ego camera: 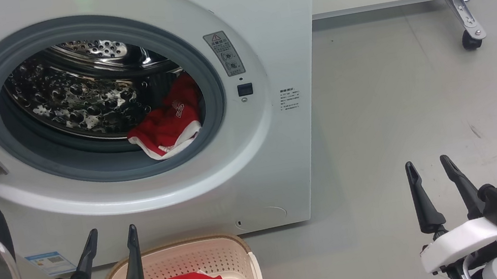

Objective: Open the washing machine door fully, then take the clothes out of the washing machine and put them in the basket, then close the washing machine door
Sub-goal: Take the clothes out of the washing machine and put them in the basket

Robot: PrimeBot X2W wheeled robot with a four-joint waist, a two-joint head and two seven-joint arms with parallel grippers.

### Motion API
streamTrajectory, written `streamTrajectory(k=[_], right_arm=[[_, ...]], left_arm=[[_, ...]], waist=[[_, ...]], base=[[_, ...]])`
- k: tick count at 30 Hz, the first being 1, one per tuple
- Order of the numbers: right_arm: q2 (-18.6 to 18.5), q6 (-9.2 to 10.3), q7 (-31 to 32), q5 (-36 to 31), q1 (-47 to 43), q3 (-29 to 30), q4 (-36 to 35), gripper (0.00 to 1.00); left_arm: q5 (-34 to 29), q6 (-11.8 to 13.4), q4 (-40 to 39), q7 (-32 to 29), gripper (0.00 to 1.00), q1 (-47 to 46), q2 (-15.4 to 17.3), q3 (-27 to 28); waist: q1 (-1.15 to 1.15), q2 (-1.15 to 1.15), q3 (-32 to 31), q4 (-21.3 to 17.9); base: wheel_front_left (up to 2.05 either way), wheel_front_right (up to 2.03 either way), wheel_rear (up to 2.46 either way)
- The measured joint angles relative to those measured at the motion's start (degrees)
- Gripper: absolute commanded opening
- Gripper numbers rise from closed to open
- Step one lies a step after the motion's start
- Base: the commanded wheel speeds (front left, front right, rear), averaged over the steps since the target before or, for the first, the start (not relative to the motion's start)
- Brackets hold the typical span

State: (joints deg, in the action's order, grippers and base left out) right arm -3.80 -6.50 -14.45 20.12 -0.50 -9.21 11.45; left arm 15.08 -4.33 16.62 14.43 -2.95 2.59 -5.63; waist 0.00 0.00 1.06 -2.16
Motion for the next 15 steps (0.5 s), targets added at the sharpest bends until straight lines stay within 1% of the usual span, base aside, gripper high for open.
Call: streamTrajectory(k=[15], right_arm=[[0.0, -0.01, 0.0, -0.1, 0.0, -0.4, -0.4, 1.0]], left_arm=[[0.0, 0.5, -1.2, 0.0, 1.0, 0.1, 0.0, 0.0]], waist=[[0.0, 0.0, 1.5, -0.8]], base=[[0.0, 0.0, 0.0]])
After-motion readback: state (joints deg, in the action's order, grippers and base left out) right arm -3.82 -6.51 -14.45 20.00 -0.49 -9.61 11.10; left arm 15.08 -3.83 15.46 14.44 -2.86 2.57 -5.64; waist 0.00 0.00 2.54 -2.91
